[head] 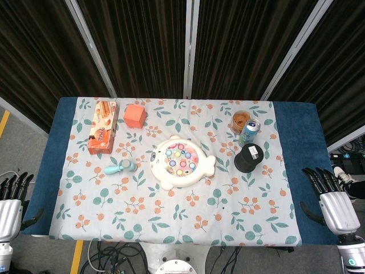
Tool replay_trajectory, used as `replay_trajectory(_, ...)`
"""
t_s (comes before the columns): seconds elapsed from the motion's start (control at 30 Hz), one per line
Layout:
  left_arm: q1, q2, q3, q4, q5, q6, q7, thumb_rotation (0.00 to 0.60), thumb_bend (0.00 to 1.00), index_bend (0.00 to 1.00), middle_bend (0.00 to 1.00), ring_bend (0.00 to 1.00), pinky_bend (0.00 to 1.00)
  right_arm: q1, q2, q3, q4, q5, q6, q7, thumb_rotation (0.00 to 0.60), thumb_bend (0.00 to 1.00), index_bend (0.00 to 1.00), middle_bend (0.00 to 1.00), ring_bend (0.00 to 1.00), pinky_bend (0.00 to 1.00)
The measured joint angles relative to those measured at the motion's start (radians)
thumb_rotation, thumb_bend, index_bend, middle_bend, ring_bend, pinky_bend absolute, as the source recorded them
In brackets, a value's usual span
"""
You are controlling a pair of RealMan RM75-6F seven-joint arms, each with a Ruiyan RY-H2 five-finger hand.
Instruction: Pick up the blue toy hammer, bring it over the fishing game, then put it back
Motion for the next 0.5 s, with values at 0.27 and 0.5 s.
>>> replay_trajectory(0.27,-0.012,-0.005,-0.016,-0.026,-0.011,-0.024,0.017,0.600,0.21,0.10,0.08,0.00,0.02,-0.002,0.006,-0.002,0.004,-0.006,0.006,0.011,0.600,0.26,0.00,0.09,0.00,0.00)
replay_trajectory(0.5,-0.103,-0.026,-0.066,-0.026,0.023,-0.093,-0.033,0.600,0.23,0.25,0.23,0.12,0.14,-0.003,0.018,-0.002,0.011,-0.030,0.027,0.020,0.600,0.26,0.00,0.09,0.00,0.00)
